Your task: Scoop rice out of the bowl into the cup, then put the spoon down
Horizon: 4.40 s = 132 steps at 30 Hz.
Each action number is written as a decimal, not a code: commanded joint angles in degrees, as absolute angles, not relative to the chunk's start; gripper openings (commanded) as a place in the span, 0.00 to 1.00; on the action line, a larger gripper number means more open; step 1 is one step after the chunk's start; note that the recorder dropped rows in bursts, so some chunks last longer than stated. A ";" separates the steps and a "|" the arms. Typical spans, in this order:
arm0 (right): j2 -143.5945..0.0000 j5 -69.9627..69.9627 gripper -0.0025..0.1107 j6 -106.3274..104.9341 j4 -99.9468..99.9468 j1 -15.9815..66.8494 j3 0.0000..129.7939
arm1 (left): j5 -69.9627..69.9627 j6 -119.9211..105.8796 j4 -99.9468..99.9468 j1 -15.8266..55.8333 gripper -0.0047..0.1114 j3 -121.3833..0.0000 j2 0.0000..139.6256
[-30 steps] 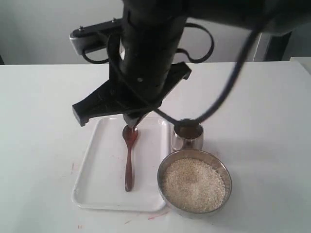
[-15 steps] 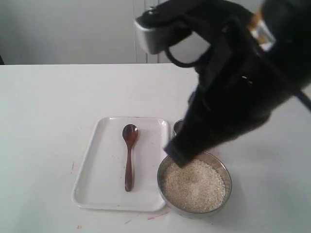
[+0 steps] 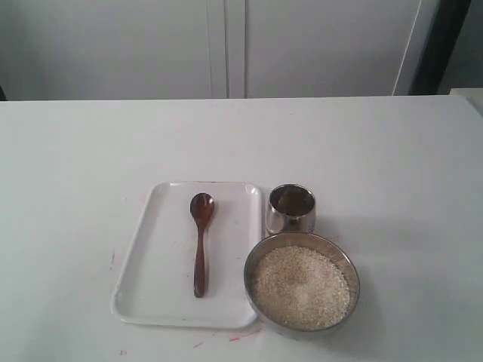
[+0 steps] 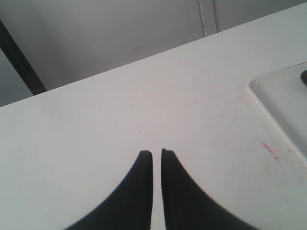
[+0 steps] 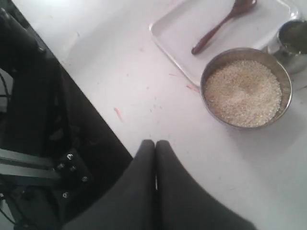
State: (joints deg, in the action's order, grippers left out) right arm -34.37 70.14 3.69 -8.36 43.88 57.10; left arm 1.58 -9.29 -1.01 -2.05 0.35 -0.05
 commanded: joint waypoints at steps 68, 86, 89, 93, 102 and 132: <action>0.00 15.55 0.02 -4.29 0.00 -3.19 0.56 | 1.25 -9.21 -0.51 -1.90 0.16 0.00 0.00; 0.00 21.29 0.02 -4.53 0.00 -4.19 0.45 | 1.25 -9.21 -0.51 -1.90 0.16 0.00 0.00; 0.00 21.29 0.02 -4.53 0.00 -4.19 0.45 | 1.25 -9.21 -0.51 -1.90 0.16 0.00 0.00; 0.00 21.29 0.02 -4.53 0.00 -4.19 0.45 | 1.25 -9.21 -0.51 -1.90 0.16 0.00 0.00; 0.00 21.29 0.02 -4.53 0.00 -4.19 0.45 | 1.25 -9.21 -0.51 -1.90 0.16 0.00 0.00; 0.00 21.29 0.02 -4.53 0.00 -4.19 0.45 | 1.25 -9.21 -0.51 -1.90 0.16 0.00 0.00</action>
